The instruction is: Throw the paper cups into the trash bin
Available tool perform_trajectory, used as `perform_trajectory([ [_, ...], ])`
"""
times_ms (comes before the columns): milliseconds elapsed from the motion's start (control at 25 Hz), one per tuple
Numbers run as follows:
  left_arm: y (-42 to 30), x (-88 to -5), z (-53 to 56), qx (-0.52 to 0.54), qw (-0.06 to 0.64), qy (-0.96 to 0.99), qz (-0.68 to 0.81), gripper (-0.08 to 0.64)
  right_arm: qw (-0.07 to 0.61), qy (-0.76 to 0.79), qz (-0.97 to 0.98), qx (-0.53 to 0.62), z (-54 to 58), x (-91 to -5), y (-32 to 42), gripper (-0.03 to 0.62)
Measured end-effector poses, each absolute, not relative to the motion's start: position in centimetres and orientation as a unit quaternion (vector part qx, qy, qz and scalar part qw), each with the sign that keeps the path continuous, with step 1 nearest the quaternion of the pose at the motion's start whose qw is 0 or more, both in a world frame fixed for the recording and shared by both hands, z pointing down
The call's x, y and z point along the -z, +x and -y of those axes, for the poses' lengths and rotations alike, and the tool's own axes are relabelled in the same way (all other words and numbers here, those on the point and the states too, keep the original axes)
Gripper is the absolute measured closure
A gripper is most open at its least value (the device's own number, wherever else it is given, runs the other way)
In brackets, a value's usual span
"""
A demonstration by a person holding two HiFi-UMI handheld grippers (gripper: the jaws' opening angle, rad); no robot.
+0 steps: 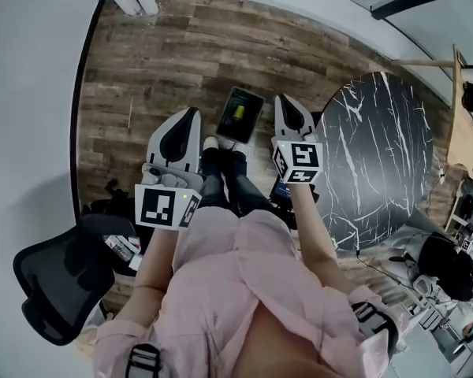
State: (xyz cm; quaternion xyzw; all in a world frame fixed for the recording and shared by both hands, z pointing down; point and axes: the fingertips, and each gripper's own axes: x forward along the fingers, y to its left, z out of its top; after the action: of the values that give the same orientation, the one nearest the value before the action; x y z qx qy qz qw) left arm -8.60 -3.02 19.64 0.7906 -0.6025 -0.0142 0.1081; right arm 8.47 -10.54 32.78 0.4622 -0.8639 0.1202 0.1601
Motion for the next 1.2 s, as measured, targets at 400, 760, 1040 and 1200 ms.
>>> perform_trajectory([
  [400,-9.4,-18.7,2.6,0.019,0.099,0.784,0.613,0.545,0.133,0.468,0.868,-0.095,8.9,-27.8,9.7,0.563],
  [760,-8.9,-17.3,2.3,0.017,0.090,0.792,0.604,0.545,0.105,0.462,0.877,-0.077,7.7,-24.1,9.0,0.563],
  [1040,-8.2,-15.8,2.1,0.020,0.072,0.804,0.590,0.545,0.080,0.472,0.876,-0.060,7.0,-21.6,9.3,0.563],
  [1200,-7.6,-15.3,1.9,0.021,0.068,0.810,0.583,0.545,0.071,0.478,0.874,-0.052,6.6,-20.2,9.7,0.563],
])
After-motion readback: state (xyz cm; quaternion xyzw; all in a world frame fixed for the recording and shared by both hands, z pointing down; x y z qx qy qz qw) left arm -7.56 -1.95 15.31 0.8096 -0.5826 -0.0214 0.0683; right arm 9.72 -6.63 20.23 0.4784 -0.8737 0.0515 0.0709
